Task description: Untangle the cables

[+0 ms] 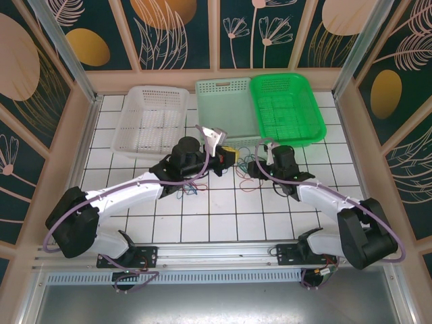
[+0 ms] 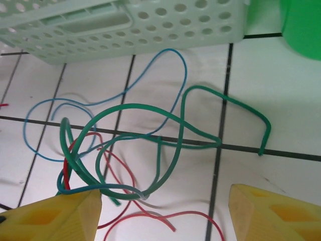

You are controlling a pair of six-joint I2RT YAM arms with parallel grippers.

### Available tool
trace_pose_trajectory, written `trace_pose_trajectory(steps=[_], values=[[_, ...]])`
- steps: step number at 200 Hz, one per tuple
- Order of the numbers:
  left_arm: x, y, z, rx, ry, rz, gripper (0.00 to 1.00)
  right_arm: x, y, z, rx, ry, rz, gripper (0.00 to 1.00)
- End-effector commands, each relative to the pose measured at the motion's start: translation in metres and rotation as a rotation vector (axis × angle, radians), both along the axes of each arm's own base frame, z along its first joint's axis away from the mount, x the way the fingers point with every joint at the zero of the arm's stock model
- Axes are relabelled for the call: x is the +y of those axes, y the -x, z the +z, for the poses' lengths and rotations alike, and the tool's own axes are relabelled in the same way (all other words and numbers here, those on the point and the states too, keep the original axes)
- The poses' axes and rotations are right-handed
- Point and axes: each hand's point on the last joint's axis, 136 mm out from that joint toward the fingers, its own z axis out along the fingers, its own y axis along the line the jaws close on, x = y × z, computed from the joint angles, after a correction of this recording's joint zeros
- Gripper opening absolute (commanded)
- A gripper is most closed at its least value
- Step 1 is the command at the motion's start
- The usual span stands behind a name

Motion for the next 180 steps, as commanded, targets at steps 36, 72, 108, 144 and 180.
trace_pose_trajectory(steps=[36, 72, 108, 144, 180], values=[[-0.002, 0.025, 0.033, -0.017, 0.133, -0.126, 0.04, 0.013, -0.005, 0.002, -0.030, -0.056, 0.040, 0.46], [-0.005, 0.044, 0.044, -0.033, 0.188, -0.233, 0.05, 0.019, -0.004, 0.002, -0.028, -0.080, 0.060, 0.23], [0.003, 0.039, 0.042, -0.039, 0.136, -0.195, 0.06, -0.002, 0.000, -0.019, 0.061, 0.016, -0.029, 0.00], [0.025, 0.027, 0.039, -0.038, 0.062, -0.109, 0.06, -0.023, 0.007, -0.036, 0.166, 0.056, -0.148, 0.00], [0.057, 0.016, 0.044, -0.070, -0.007, -0.004, 0.07, -0.037, 0.010, -0.043, 0.209, 0.107, -0.207, 0.00]])
